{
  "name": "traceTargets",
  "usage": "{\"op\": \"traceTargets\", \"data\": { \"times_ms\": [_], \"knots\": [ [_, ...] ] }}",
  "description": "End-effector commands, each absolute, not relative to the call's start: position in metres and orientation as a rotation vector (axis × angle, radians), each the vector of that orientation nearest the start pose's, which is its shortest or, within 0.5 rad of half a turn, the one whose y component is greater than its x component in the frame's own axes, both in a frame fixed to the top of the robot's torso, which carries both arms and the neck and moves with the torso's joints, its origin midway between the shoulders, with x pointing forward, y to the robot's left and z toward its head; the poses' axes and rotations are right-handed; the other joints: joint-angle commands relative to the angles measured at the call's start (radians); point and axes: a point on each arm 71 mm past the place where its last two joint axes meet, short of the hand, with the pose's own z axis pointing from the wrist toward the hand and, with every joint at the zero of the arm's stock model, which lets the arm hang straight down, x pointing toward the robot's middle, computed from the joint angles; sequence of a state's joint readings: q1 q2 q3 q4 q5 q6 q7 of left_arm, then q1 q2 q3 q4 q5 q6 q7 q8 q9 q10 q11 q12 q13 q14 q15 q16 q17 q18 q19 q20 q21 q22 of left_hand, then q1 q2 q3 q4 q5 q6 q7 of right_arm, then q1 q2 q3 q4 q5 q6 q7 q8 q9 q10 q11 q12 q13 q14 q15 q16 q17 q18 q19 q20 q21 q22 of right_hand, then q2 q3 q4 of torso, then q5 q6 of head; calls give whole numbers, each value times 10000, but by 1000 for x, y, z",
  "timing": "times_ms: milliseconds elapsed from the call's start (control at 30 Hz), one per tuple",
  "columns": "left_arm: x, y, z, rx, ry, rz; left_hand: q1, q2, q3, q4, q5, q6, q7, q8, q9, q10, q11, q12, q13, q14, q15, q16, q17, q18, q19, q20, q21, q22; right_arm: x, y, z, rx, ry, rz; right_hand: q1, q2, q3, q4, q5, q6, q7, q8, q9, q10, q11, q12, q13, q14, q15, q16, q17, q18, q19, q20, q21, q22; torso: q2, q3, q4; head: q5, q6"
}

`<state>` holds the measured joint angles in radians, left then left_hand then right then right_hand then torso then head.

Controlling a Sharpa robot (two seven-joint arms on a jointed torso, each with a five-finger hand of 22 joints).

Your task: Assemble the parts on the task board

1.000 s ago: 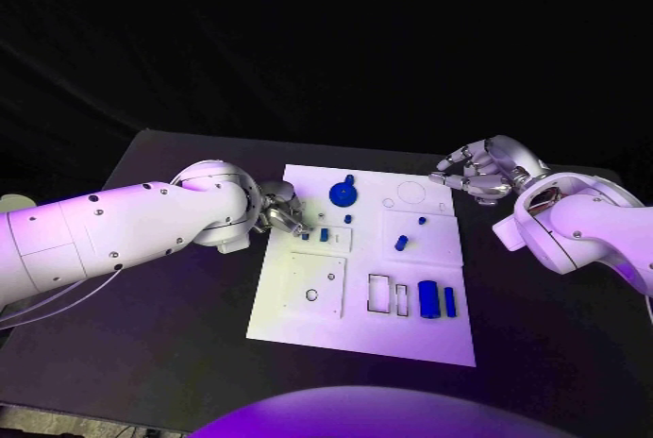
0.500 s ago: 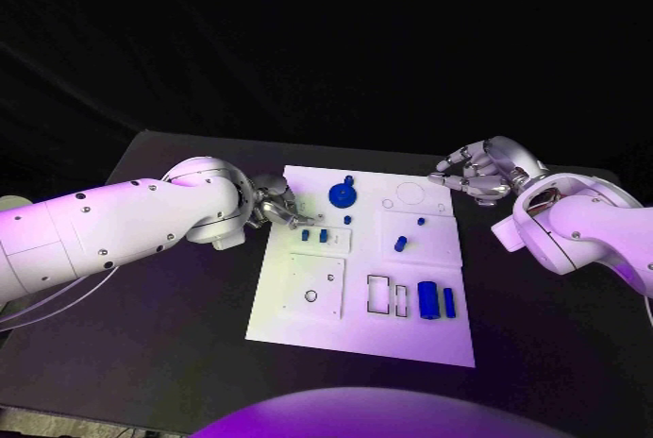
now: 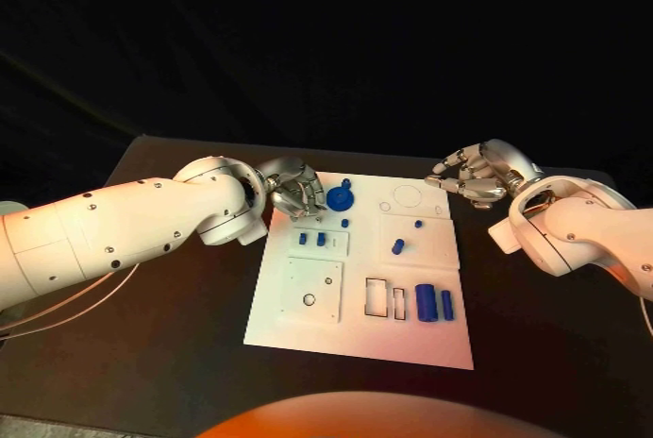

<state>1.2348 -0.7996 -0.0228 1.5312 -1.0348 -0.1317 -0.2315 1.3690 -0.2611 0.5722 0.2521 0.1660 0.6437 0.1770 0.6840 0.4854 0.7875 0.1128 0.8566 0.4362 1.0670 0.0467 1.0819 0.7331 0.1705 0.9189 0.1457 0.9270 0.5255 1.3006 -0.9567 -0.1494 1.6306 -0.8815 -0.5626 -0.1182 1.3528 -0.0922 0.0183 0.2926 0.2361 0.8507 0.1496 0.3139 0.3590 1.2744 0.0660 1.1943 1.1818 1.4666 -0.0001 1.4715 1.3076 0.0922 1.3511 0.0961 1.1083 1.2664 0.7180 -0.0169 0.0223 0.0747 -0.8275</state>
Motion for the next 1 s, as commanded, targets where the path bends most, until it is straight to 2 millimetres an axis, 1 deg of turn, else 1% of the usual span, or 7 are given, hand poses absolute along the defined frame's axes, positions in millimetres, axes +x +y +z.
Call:
{"op": "traceTargets", "data": {
  "times_ms": [33,133,267,400,500,567,1000],
  "knots": [
    [488,161,-170,314,17981,-9166,414,-220,143,-259,-91,32,114,-423,-548,-194,102,-927,-875,-510,100,-427,-522,132,-208,61,-435,-254,474,-243,-168,4754,16136,7852,-96,17,14,-8,72,-92,1,71,4,-231,-1,-299,-291,544,-73,-62,571,126,-98,23,-91,-49,10,-6,-8,-50,31],
    [486,148,-172,1634,17616,-9113,566,-224,26,-448,-108,8,92,-753,-897,-150,100,-1340,-1319,-486,78,-413,-684,132,-144,69,-484,-290,474,-242,-168,4749,16124,7885,-89,13,29,-14,75,-107,-2,87,2,-412,-5,-559,-549,511,-77,-133,454,151,-156,21,-222,-127,10,-2,-7,-66,40],
    [485,133,-177,3456,17221,-8693,821,-180,-82,-775,-94,424,0,-1084,-1341,95,70,-1811,-1907,-302,14,-177,-845,132,-6,1,-267,-152,474,-242,-168,4750,16106,7929,-70,2,61,-15,79,-132,-8,120,-2,-675,-13,-983,-978,461,-85,-246,288,188,-244,15,-436,-251,8,6,3,-98,75],
    [486,124,-181,4610,17100,-8223,754,-212,-146,-874,-100,785,-80,-1340,-1640,405,11,-1976,-2234,17,-14,597,-698,129,105,-34,182,147,474,-241,-168,4750,16086,7974,-72,-2,67,-13,81,-140,-8,126,-3,-712,-14,-1055,-1053,450,-86,-272,249,196,-263,13,-484,-279,23,-3,-5,-118,93],
    [486,118,-184,5246,17023,-7888,721,-267,-188,-916,-110,835,-125,-1501,-1758,325,27,-2155,-2386,-4,-1,798,-730,125,55,-25,310,250,474,-241,-168,4750,16078,7990,-73,5,74,-11,86,-146,-8,130,-4,-733,-14,-1097,-1097,447,-87,-281,239,200,-272,12,-508,-292,20,-3,-9,-119,84],
    [487,114,-186,5560,17041,-7665,714,-265,-204,-930,-111,849,-133,-1549,-1790,316,30,-2199,-2426,91,2,939,-589,125,51,-20,354,283,474,-241,-168,4746,16075,8001,-73,5,74,-11,86,-146,-8,130,-4,-733,-14,-1097,-1097,447,-87,-281,239,200,-272,12,-508,-292,23,-2,-13,-120,105],
    [494,104,-194,6293,17451,-6792,642,-242,-320,-945,-109,1015,-177,-1766,-1938,245,47,-2434,-2634,371,25,1518,-206,127,39,14,582,450,474,-240,-168,4745,16075,8019,-75,10,80,-10,89,-149,-9,133,-5,-738,-15,-1114,-1116,442,-88,-293,222,205,-283,12,-537,-309,12,6,-1,-159,60]
  ]
}}
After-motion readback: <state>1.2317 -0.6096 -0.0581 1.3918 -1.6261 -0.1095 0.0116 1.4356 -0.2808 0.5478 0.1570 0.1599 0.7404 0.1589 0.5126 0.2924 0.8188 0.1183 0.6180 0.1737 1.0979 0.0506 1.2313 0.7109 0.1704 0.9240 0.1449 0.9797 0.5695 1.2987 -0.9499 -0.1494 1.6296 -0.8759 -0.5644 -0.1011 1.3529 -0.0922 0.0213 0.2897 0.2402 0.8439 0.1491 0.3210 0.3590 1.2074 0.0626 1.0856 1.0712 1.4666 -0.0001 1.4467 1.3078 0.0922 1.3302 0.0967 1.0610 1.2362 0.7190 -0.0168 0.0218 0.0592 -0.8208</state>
